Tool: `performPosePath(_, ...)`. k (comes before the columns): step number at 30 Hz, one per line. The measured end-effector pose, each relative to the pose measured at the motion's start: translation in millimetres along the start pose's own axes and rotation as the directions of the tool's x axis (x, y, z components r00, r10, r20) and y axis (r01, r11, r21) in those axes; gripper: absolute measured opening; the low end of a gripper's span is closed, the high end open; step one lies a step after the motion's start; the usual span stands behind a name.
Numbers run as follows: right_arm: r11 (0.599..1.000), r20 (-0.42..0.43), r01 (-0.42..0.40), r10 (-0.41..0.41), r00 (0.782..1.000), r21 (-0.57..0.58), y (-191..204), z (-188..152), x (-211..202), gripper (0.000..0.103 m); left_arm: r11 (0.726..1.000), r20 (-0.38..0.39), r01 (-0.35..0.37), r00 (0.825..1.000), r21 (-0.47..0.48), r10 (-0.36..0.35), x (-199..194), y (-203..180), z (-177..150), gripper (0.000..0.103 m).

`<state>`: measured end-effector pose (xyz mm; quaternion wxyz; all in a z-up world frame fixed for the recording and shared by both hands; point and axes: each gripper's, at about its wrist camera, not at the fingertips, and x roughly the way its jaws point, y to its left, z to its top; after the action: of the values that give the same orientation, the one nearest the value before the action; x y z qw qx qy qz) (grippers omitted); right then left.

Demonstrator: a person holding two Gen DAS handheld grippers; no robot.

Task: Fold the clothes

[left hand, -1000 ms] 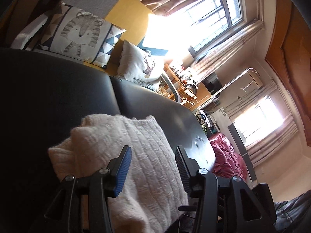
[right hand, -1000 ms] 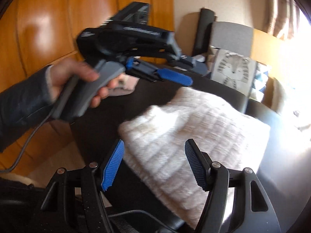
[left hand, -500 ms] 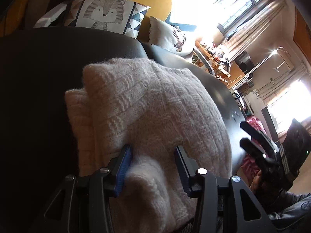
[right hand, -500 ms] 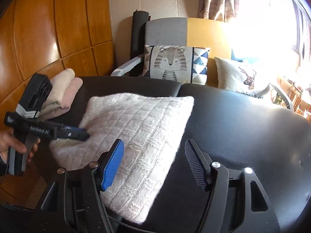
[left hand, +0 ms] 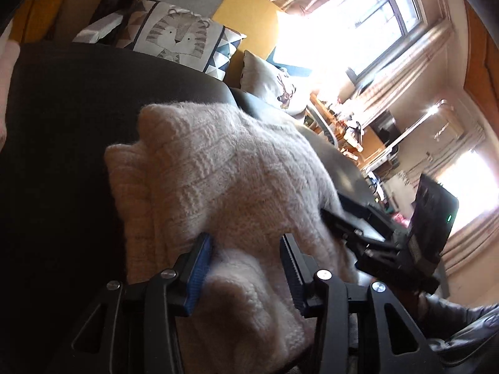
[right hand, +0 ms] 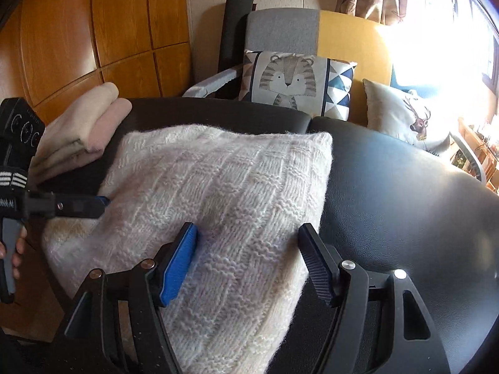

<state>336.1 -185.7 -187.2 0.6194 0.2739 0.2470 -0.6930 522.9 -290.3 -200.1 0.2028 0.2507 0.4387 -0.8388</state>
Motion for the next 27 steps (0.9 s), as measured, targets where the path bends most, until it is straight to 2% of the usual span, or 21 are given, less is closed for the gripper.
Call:
performPosePath(2,1.000,0.007,0.010,-0.010,1.000,-0.016,2,-2,-2,0.070,0.998,0.029,0.021,0.999,-0.055,-0.019,-10,5,7,0.048)
performPosePath(6,1.000,0.016,0.015,-0.015,1.000,-0.016,3,-6,-3,0.070,0.992,0.080,-0.018,0.996,-0.128,0.028,-28,21,25,0.053)
performPosePath(8,1.000,0.019,0.017,-0.016,1.000,-0.018,4,-6,-4,0.070,0.984,0.062,-0.045,0.996,-0.171,0.057,-29,34,32,0.057)
performPosePath(10,1.000,0.022,0.016,-0.016,1.000,-0.016,5,-8,-6,0.070,0.978,0.028,-0.052,0.998,-0.203,0.059,-23,48,37,0.065)
performPosePath(12,1.000,0.026,0.016,-0.016,1.000,-0.013,4,-8,-7,0.071,0.966,0.008,-0.020,1.000,-0.257,0.022,-17,64,39,0.096)
performPosePath(13,1.000,0.028,0.017,-0.017,0.999,-0.012,5,-9,-7,0.071,0.957,0.001,0.000,1.000,-0.289,0.000,-14,72,39,0.102)
performPosePath(15,1.000,0.027,0.014,-0.014,1.000,-0.004,4,-9,-7,0.073,0.941,-0.012,0.047,0.998,-0.334,-0.054,-7,82,40,0.103)
performPosePath(20,1.000,0.026,0.000,-0.001,1.000,0.016,1,-9,-6,0.074,0.941,-0.117,0.022,0.991,-0.338,-0.065,15,86,41,0.103)
performPosePath(24,1.000,0.026,-0.012,0.011,1.000,0.024,1,-10,-4,0.074,0.952,-0.207,0.050,0.971,-0.301,-0.117,33,77,42,0.103)
performPosePath(27,0.999,0.023,-0.027,0.027,0.999,0.037,-1,-10,-3,0.074,0.957,-0.268,0.081,0.950,-0.279,-0.159,48,68,44,0.103)
